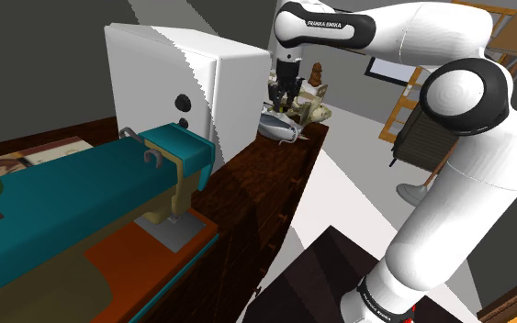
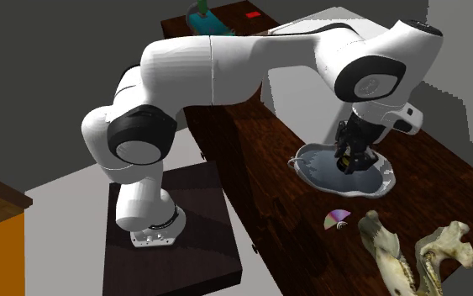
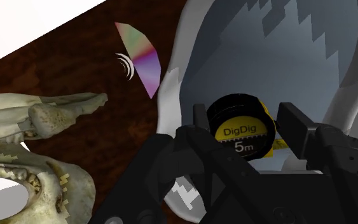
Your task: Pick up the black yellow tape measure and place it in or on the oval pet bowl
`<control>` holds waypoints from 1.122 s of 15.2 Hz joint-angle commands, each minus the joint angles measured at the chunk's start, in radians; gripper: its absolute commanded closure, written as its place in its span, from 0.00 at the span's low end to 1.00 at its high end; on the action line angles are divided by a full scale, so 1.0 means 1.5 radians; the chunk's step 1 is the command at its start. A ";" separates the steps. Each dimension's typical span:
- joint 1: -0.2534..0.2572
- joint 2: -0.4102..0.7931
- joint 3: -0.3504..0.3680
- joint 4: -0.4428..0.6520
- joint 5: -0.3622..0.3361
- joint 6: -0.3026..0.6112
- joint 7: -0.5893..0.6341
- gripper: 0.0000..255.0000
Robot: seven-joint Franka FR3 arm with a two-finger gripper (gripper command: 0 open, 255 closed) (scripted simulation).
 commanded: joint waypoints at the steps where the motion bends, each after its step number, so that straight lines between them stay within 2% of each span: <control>1: 0.000 0.000 0.000 -0.002 0.000 0.003 0.000 1.00; 6: 0.000 0.000 0.000 -0.002 0.000 0.003 0.000 1.00; 7: 0.000 0.000 0.000 -0.002 0.000 0.003 0.000 0.00; 12: 0.000 0.000 0.000 -0.002 0.000 0.003 0.000 0.00; 16: 0.008 0.030 0.005 0.122 -0.002 -0.092 -0.002 0.00; 17: 0.008 0.030 0.005 0.122 -0.002 -0.092 -0.002 0.00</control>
